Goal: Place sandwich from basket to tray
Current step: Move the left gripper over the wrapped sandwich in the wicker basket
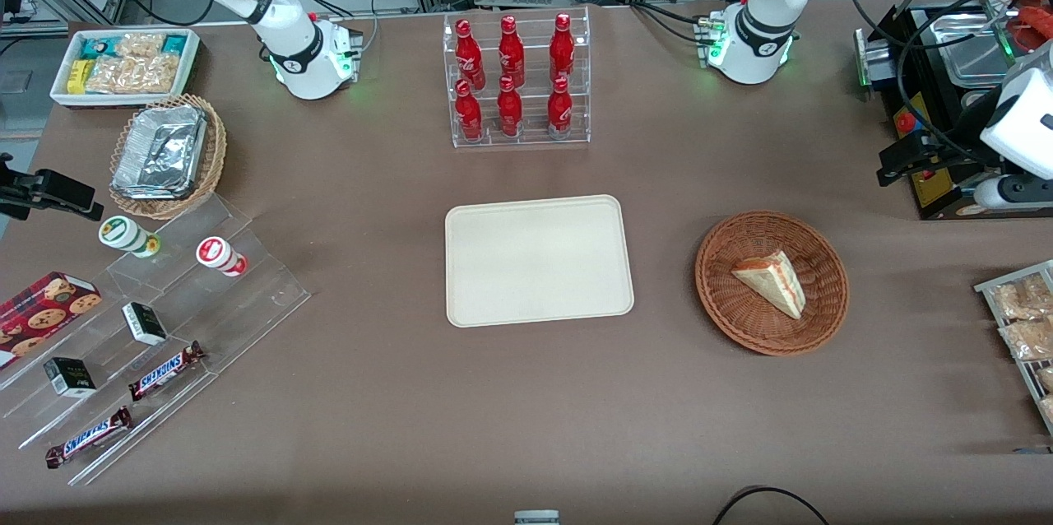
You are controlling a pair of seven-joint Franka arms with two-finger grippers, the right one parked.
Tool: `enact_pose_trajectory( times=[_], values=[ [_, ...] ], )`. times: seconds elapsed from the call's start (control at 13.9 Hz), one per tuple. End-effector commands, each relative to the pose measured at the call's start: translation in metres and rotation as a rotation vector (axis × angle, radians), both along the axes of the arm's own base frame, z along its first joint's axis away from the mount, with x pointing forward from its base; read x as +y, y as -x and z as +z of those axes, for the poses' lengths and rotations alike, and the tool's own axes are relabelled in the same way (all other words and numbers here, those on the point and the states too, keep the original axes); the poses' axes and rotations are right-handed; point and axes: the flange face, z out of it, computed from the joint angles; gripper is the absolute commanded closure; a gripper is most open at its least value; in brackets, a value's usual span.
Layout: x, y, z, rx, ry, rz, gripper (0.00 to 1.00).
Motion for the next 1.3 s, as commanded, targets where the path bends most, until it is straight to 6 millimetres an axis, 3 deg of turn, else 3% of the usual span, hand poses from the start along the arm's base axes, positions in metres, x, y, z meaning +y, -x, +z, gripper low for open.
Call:
enact_pose_trajectory(
  times=[0.0,0.14,0.22,0.58,0.72,0.87,1.23],
  values=[
    [-0.001,0.005,0.007,0.000,-0.027,-0.024,0.00],
    [-0.004,0.001,-0.003,0.010,-0.031,-0.027,0.00],
    [-0.007,-0.005,-0.018,0.028,-0.031,-0.023,0.00],
    [-0.010,-0.022,-0.138,-0.010,-0.065,-0.001,0.00],
    [-0.013,-0.022,-0.182,-0.062,-0.060,0.158,0.00],
    [-0.038,-0.015,-0.224,-0.084,-0.051,0.330,0.00],
    [-0.040,0.014,-0.302,-0.140,-0.012,0.626,0.00]
  ],
)
